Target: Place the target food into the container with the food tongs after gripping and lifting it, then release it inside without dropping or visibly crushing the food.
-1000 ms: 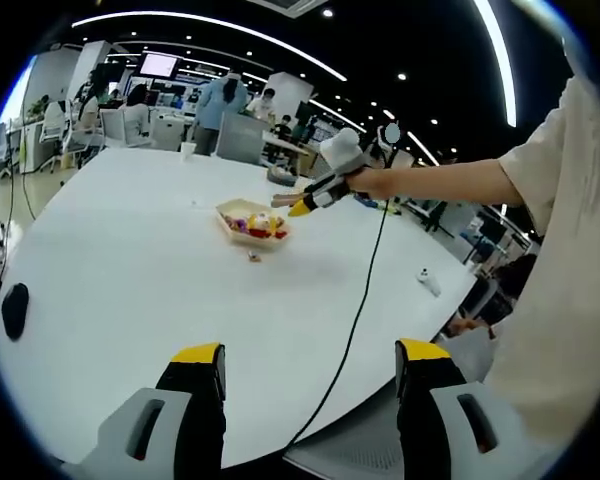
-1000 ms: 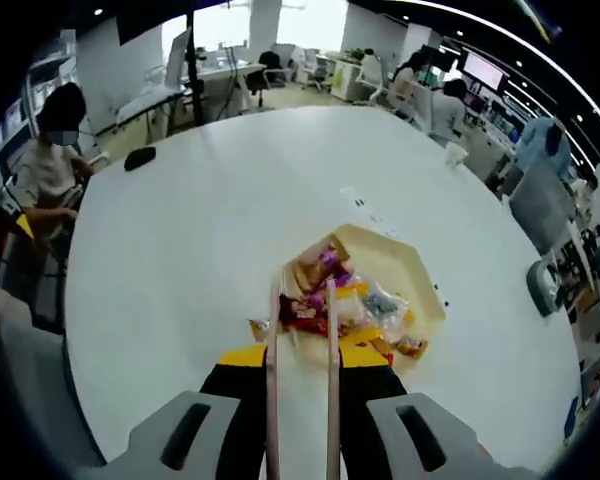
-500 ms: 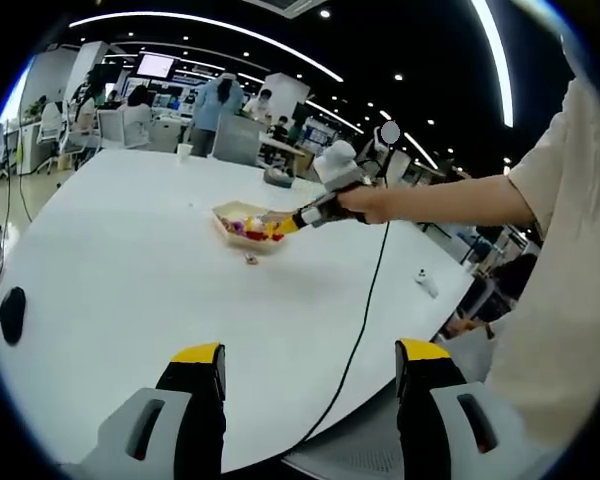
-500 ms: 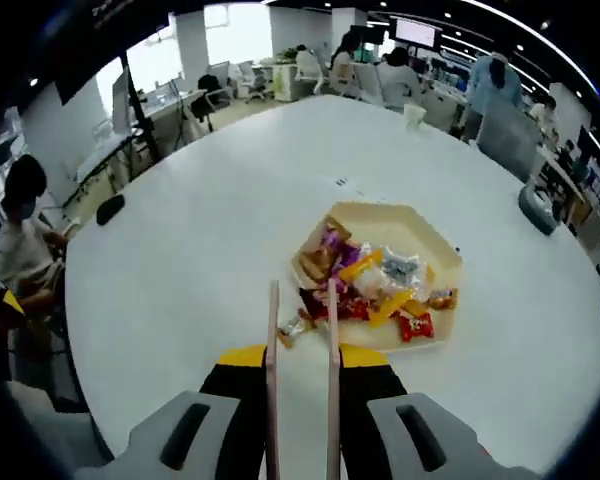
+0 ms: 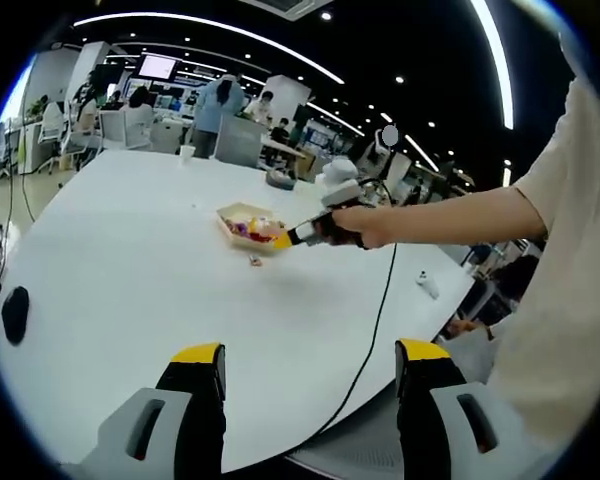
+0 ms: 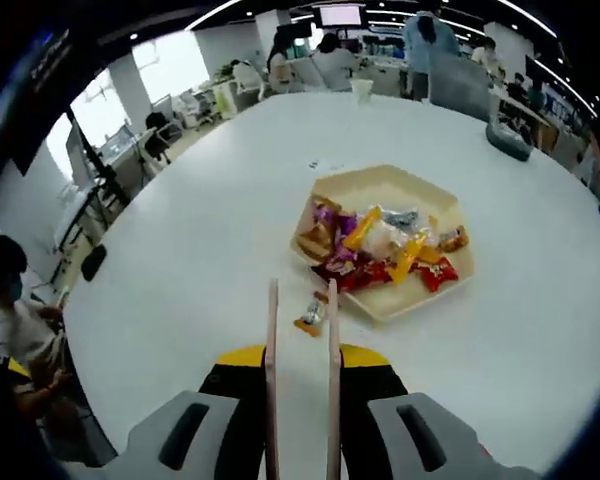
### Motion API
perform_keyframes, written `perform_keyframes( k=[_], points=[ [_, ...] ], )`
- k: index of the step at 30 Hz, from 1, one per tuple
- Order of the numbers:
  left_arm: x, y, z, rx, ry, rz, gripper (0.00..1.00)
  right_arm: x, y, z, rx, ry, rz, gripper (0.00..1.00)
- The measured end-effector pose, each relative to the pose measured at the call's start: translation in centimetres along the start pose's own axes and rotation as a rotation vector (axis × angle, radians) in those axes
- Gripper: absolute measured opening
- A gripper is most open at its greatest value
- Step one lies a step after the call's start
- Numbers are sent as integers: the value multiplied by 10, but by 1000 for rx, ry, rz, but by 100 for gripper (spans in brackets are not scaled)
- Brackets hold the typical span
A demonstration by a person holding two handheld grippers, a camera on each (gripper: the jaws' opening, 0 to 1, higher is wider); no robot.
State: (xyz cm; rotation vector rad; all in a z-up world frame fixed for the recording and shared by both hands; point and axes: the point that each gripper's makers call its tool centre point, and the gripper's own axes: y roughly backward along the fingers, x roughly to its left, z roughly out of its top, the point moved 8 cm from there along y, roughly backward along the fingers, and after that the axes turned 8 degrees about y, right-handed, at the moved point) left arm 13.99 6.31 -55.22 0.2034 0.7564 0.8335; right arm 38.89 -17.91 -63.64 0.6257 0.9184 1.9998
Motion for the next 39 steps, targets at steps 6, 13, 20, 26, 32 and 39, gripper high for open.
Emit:
perform_keyframes(
  k=[6, 13, 20, 26, 32, 39],
  points=[
    [3, -1, -2, -7, 16, -5, 68, 4, -11, -14, 40, -118, -22, 24],
    [7, 2, -6, -3, 29, 2, 68, 14, -16, -24, 93, -124, -25, 24],
    [13, 3, -9, -1, 46, 14, 68, 16, -22, -19, 115, -122, -31, 24],
    [17, 4, -12, -2, 61, 26, 68, 12, -26, -14, 113, -167, -30, 24],
    [19, 4, -14, 0, 67, 29, 68, 6, -28, -18, 132, -178, -48, 24],
    [20, 4, -13, 6, 67, 26, 68, 2, -29, -21, 149, -163, -53, 24]
  ],
)
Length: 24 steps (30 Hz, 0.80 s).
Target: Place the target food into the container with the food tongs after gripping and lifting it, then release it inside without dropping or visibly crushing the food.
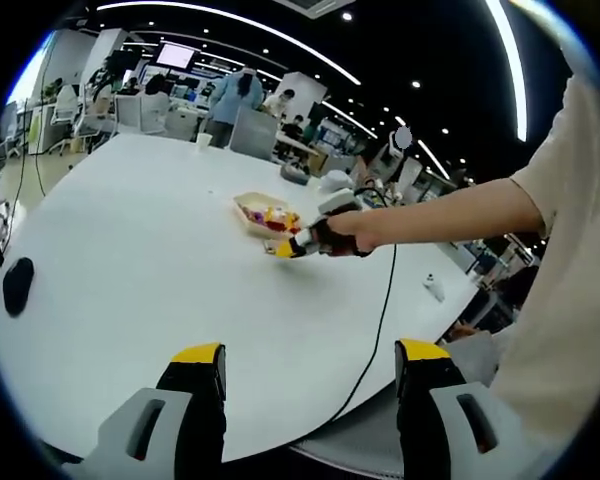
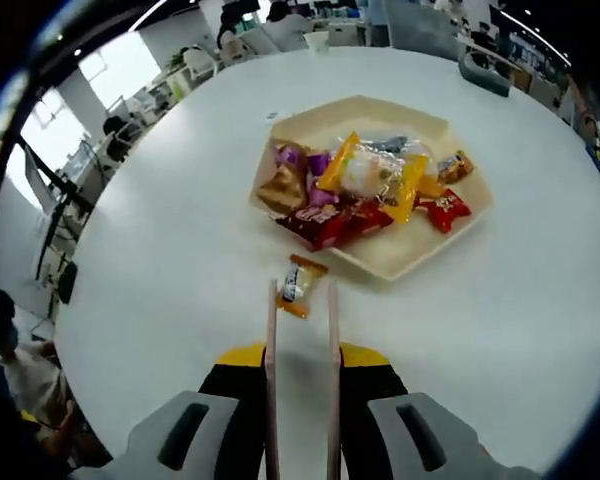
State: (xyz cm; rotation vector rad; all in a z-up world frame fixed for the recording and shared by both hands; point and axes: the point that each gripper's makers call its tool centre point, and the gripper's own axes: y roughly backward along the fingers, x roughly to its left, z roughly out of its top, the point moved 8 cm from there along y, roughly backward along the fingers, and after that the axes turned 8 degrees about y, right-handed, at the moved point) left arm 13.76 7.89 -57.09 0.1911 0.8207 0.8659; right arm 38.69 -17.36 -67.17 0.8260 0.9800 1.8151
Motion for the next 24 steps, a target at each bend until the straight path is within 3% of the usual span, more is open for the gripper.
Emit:
perform_keyframes(
  k=[3, 7, 8, 9, 17, 24],
  points=[
    [-1, -1, 0, -1, 5, -2, 68, 1, -3, 0, 2, -35, 17, 25],
    [-1, -1, -1, 4, 5, -1, 68, -1, -12, 5, 10, -18, 13, 25],
    [-1, 0, -1, 5, 5, 0, 68, -4, -15, 7, 21, 33, -3, 25],
    [-1, 0, -1, 5, 6, 1, 68, -2, -15, 8, 47, 155, -33, 25],
    [0, 1, -2, 11, 11, 8, 68, 2, -18, 9, 42, 154, -24, 24],
    [0, 0, -2, 11, 13, 5, 68, 0, -18, 10, 63, 239, -40, 23]
  ],
)
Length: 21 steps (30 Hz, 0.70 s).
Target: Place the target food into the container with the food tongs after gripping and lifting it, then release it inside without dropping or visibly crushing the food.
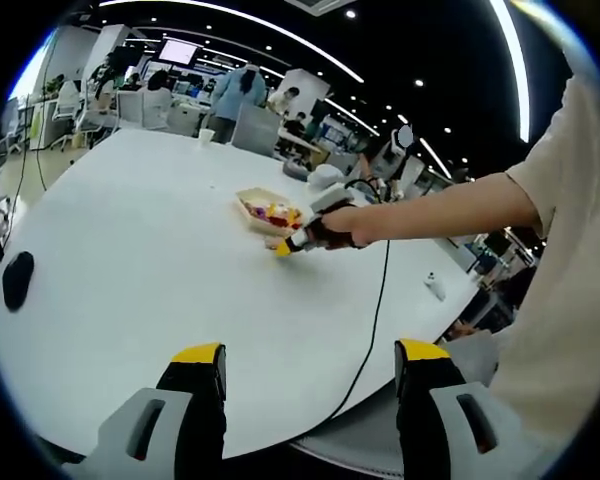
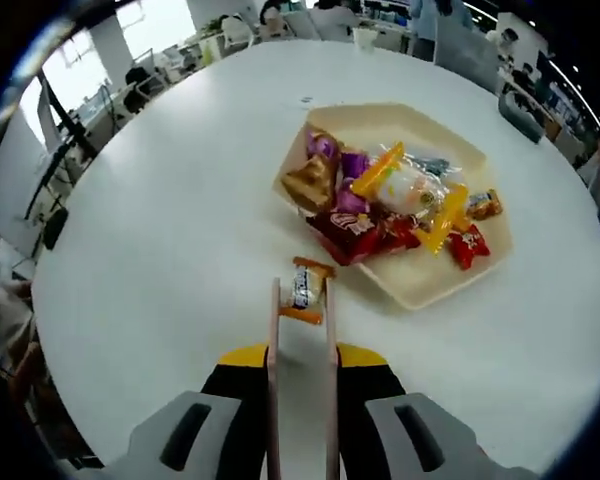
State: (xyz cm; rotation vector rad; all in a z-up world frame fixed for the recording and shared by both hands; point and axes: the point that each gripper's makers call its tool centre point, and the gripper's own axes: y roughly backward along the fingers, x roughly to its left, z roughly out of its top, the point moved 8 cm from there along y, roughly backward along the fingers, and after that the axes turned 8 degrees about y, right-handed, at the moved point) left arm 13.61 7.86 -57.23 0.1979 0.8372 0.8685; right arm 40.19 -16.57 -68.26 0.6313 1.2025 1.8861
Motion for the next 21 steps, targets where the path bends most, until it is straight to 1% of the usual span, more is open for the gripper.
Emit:
perform_keyframes(
  k=[7, 12, 14, 21],
  points=[
    [1, 2, 0, -2, 3, 5, 68, -2, 1, -1, 20, 83, -2, 21],
    [1, 2, 0, -4, 5, 7, 68, -4, 3, -2, 16, 137, -6, 19],
    [1, 2, 0, -5, 5, 7, 68, -4, 4, -2, 0, 118, 13, 19],
    [1, 1, 2, -3, 1, 4, 68, -6, 10, 1, -28, 135, 22, 19]
  ],
)
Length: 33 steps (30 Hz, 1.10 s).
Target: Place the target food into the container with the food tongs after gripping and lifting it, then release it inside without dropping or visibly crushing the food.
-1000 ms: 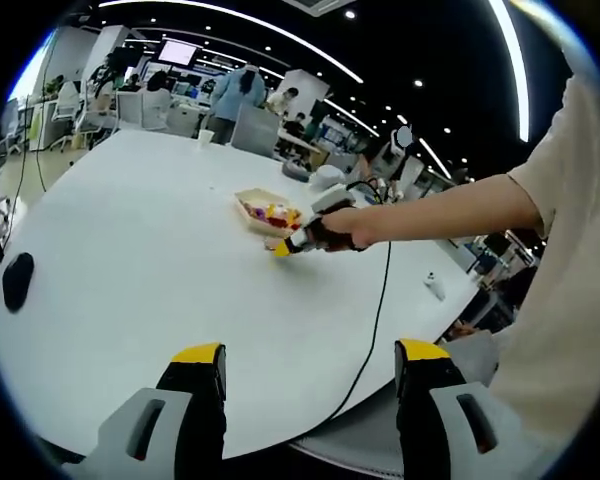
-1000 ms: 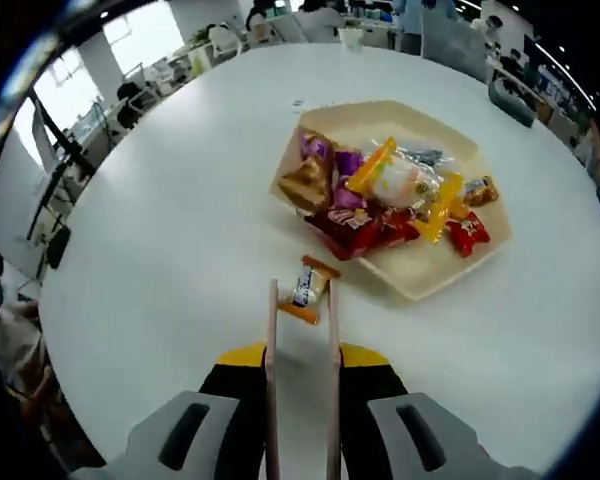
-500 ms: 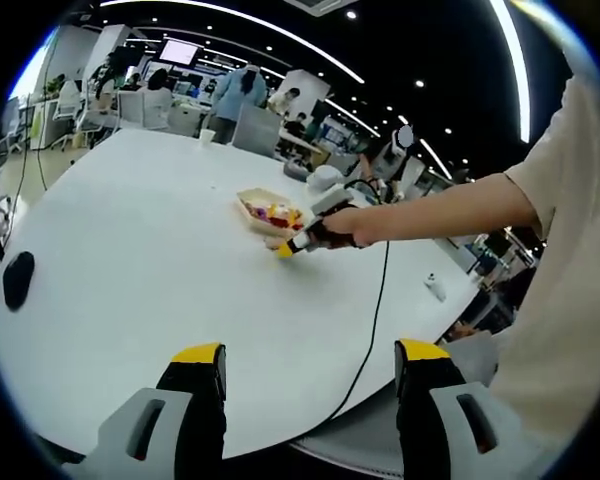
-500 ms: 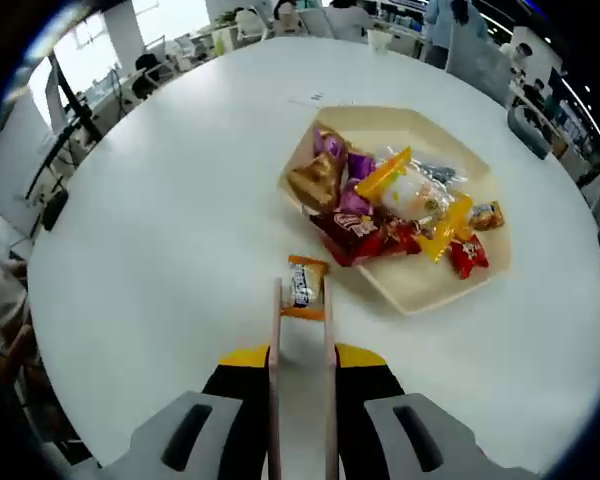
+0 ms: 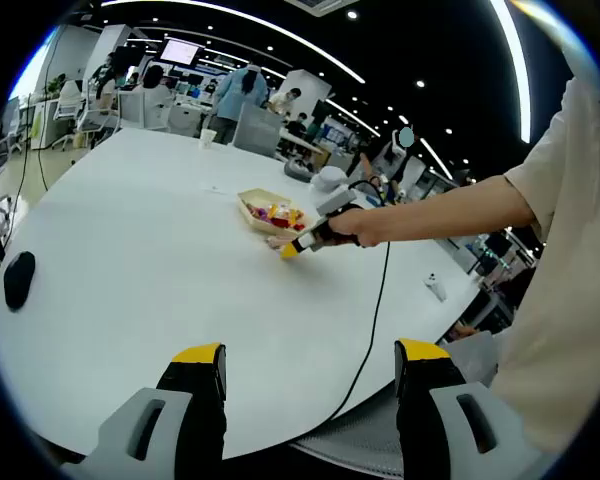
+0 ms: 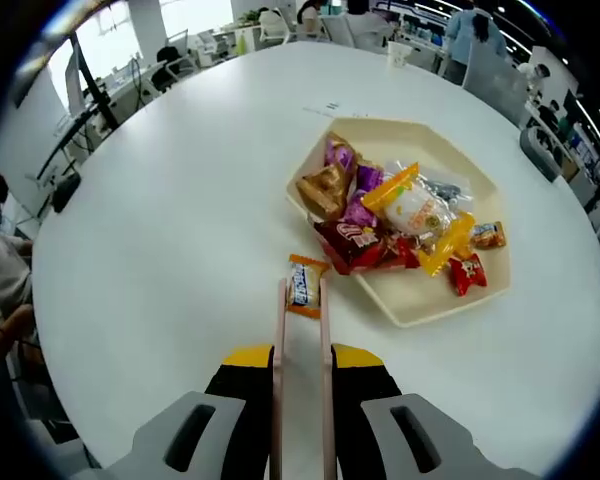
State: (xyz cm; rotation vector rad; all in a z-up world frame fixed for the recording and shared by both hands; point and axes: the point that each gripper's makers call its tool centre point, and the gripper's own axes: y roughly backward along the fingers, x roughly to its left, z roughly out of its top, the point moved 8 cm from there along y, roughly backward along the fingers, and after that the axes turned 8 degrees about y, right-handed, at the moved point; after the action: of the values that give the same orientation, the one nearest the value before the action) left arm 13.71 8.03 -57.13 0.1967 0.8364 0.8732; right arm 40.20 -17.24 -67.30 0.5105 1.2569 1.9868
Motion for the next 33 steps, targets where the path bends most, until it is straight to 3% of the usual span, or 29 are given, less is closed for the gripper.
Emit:
perform_keyframes(
  k=[17, 19, 33],
  points=[
    [-5, 0, 5, -13, -22, -15, 68, 10, 10, 7, -67, 18, 57, 20],
    [-5, 2, 4, -13, -26, -12, 68, 11, 14, 14, -108, 40, 74, 20],
    [-12, 9, 7, -30, -50, -8, 68, -15, 44, 39, -201, 58, 35, 20]
  ],
)
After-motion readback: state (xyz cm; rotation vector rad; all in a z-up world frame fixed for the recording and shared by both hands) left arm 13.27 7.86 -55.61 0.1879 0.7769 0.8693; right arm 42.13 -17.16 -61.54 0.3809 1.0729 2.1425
